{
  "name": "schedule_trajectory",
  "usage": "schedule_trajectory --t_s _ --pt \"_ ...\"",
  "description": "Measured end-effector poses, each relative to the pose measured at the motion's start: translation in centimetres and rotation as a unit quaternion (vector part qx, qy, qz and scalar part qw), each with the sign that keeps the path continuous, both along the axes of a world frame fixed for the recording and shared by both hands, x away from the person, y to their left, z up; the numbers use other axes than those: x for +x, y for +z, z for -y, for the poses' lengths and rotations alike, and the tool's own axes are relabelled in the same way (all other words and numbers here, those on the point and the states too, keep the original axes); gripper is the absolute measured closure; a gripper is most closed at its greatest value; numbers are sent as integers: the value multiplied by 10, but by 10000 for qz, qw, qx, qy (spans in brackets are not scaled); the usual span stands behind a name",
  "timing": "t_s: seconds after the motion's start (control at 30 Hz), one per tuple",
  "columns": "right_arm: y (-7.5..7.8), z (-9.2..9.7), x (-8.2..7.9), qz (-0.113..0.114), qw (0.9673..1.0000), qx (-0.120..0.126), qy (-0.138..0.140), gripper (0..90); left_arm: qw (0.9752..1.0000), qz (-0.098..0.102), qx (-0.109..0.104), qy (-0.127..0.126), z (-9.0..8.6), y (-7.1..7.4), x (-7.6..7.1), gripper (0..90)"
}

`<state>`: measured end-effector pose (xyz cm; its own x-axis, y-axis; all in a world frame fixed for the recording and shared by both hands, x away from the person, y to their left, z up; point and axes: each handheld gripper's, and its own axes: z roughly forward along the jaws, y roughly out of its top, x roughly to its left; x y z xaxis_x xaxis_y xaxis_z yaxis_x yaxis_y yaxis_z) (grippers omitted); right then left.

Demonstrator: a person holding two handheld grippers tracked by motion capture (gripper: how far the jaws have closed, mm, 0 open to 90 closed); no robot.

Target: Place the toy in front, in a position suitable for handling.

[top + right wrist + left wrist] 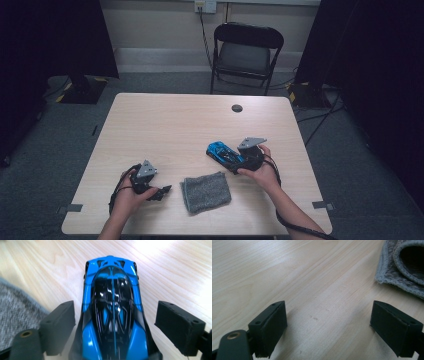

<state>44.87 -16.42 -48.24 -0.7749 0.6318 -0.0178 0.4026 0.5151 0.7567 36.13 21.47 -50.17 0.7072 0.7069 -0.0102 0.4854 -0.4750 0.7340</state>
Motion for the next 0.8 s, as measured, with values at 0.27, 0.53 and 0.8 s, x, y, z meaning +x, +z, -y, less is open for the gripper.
schedule_trajectory --t_s 0.27,0.53,0.8 --pt "-11 12 -11 -161 9995 157 -226 152 10000 0 1 10 0 0 0 133" --pt "-19 14 -17 -128 9995 -18 -302 152 10000 17 1 21 0 0 0 133" --pt "-19 15 -19 -174 9993 -53 -321 196 10000 18 1 21 0 0 0 133"
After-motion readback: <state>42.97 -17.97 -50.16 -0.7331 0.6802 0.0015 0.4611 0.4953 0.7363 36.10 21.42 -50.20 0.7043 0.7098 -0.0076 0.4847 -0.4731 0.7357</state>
